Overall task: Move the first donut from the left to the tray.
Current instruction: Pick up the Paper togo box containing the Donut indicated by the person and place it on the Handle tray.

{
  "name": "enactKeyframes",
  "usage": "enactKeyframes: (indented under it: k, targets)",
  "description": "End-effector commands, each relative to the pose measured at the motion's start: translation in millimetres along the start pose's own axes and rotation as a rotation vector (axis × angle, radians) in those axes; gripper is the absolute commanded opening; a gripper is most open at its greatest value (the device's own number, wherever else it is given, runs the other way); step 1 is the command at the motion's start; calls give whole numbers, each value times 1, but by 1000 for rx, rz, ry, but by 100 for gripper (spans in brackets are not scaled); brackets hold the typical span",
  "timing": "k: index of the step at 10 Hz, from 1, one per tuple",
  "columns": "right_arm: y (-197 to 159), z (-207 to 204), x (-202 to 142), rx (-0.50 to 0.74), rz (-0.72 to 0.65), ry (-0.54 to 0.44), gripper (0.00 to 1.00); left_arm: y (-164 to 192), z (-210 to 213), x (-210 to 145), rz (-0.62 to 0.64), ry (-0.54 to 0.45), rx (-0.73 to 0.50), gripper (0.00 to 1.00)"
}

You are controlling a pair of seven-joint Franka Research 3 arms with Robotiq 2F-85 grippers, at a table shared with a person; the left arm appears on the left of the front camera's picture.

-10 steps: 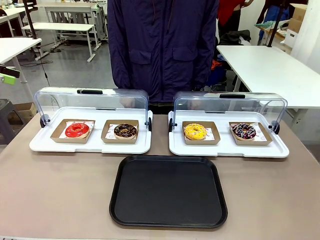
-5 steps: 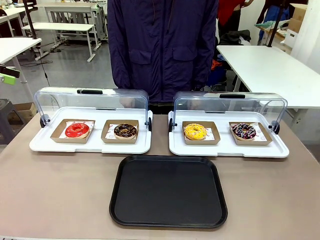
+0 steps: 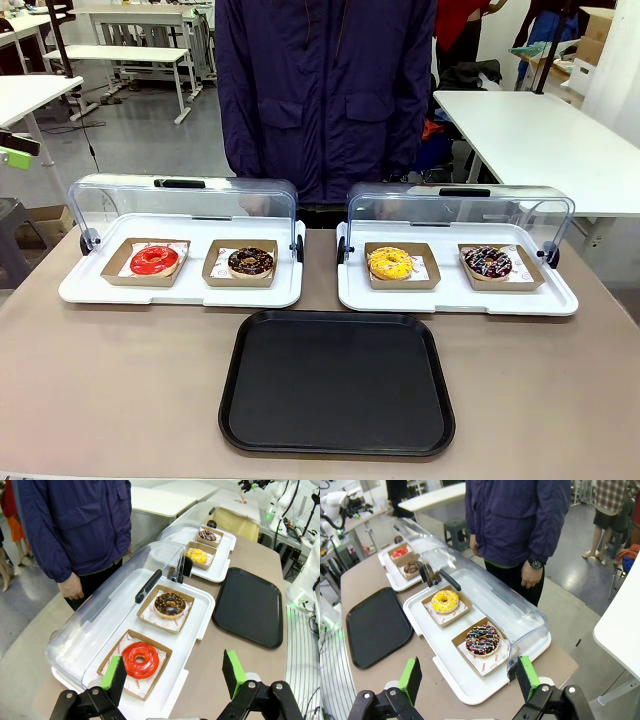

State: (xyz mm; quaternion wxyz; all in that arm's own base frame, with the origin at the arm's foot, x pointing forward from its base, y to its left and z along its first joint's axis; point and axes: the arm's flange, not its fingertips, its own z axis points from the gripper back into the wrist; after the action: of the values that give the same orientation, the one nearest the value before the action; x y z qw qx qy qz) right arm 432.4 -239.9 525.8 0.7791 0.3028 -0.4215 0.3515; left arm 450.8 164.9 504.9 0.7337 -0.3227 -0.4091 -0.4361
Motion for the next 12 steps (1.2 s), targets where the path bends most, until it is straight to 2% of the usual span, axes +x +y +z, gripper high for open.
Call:
enactKeyframes:
  k: [1,12]
  targets:
    - [3,0,-1,8,9,-4,100,-1,1,1,-12,1,-11,100]
    - [3,0,-1,8,9,-4,100,-1,1,1,-12,1,-11,100]
